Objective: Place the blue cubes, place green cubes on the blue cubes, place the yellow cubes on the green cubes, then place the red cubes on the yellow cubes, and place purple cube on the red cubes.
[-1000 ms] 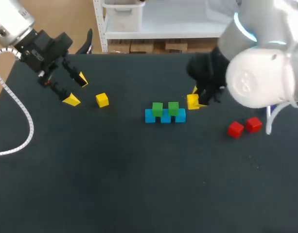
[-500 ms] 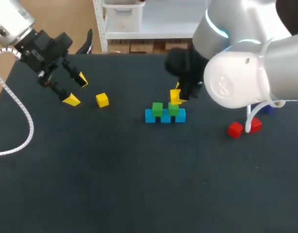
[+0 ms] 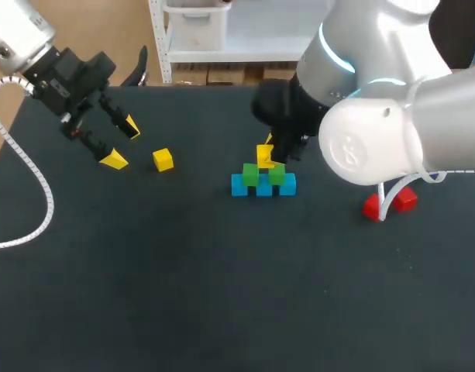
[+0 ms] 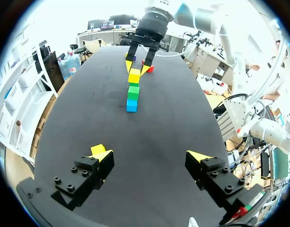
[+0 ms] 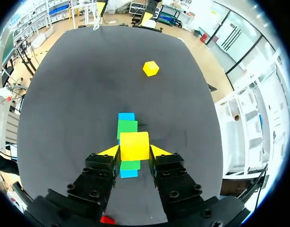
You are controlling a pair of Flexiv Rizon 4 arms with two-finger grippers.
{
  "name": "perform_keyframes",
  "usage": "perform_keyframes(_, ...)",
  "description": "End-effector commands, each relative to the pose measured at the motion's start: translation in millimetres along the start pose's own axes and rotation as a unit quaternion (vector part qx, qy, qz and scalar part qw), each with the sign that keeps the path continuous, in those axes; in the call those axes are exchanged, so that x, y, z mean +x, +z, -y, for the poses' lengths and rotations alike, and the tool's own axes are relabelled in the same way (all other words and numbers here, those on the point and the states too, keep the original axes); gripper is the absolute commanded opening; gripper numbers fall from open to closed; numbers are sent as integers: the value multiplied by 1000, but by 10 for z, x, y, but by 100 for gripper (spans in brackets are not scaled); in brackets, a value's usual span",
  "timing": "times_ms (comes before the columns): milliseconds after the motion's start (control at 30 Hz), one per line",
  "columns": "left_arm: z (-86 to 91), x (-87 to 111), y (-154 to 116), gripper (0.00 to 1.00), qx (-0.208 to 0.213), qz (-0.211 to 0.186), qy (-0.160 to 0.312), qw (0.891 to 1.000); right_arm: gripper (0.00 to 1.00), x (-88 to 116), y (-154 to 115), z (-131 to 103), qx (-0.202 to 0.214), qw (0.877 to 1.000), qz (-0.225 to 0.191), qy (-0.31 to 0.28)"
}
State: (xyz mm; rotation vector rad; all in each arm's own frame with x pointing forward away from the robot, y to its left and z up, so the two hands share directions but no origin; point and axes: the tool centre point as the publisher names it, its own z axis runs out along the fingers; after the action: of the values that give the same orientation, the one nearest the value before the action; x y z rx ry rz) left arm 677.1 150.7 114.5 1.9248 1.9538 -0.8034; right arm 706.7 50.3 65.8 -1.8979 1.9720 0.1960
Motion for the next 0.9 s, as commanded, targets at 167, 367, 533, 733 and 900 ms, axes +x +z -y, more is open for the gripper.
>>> perform_keyframes(167,-13,5,-1,100,1,0,1,1000,0,13,27,-67,2,1000,3,6)
perform_keyframes(367,-13,5,-1,100,1,0,1,1000,0,20,30,-65,3,1000,5,9)
perform_keyframes(533,-13,5,-1,100,1,0,1,1000,0,28,30,-67,3,1000,5,9)
perform_keyframes(733,-13,5,-1,100,1,0,1,1000,0,39,30,-65,2,1000,5,8)
perform_keyframes(900,-13,5,-1,100,1,0,1,1000,0,37,41,-59,1,1000,6,8)
